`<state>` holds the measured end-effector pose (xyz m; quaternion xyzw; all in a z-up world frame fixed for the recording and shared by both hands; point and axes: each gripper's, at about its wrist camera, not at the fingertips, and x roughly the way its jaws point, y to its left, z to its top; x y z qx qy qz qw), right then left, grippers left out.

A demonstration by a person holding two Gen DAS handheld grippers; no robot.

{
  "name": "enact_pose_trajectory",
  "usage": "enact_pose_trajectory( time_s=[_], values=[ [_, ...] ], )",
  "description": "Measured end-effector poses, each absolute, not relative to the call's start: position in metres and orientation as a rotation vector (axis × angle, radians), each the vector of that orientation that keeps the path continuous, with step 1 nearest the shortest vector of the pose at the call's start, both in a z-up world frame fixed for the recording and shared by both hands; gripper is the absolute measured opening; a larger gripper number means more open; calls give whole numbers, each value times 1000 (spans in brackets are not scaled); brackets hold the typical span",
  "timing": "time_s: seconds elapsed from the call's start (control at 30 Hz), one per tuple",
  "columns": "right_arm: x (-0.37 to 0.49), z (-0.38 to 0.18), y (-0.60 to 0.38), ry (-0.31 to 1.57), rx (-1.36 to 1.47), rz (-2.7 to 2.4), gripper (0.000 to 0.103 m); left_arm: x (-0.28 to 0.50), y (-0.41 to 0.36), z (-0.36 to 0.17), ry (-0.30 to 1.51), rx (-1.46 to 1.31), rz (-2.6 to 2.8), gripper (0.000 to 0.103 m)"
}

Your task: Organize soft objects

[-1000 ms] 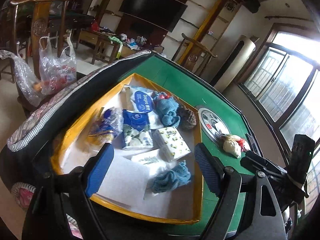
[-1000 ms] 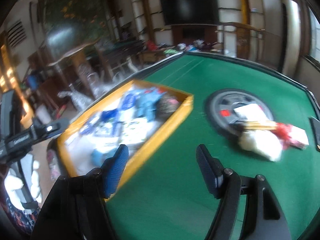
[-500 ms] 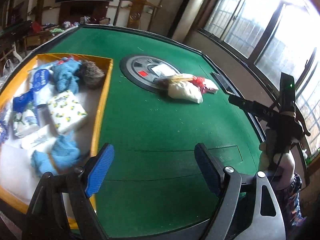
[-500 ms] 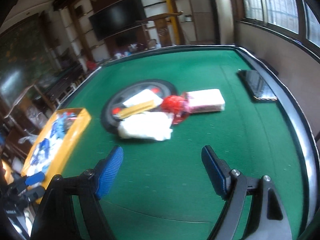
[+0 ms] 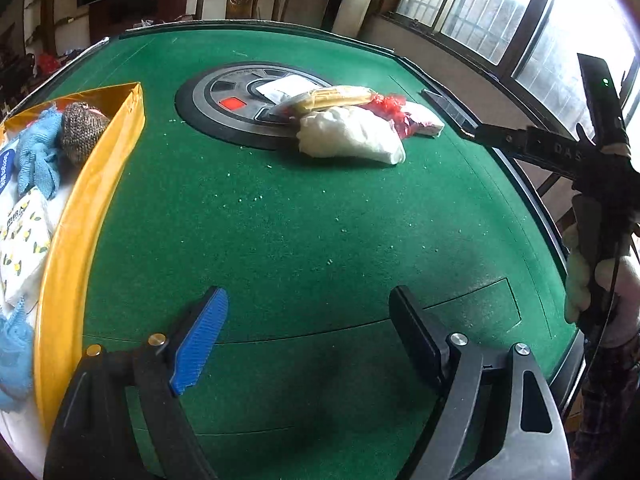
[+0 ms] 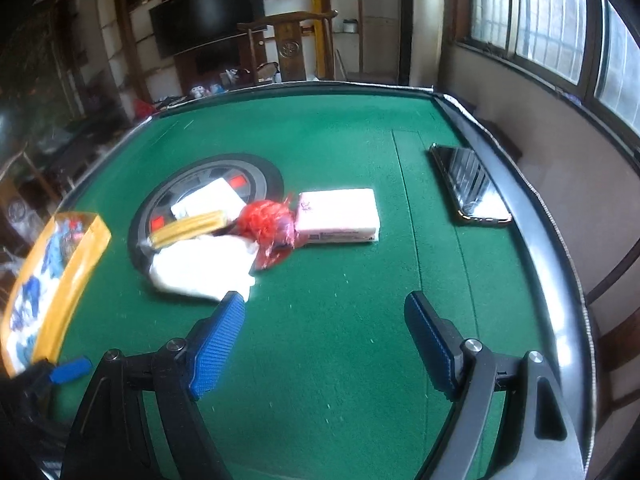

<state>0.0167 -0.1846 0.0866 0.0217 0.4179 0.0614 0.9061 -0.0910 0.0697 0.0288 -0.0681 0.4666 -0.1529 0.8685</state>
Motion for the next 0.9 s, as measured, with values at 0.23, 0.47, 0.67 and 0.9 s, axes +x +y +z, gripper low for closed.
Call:
enact_pose_trajectory(
  time_s=[0.23,0.47,0.67,0.9],
  values=[
    [84,91,-133,919,74,215,78,-88,72,28,970,-181,-374,99],
    [149,58,-42,1093,-20,309,78,-85,82,29,953,-276,-442,103],
    [121,38,-33,1226,93,517,80,-83,84,29,944,-317,-455,103],
    [36,48,-77,1255,228,770,80,-84,86,30,942,-335,-463,103]
  ],
)
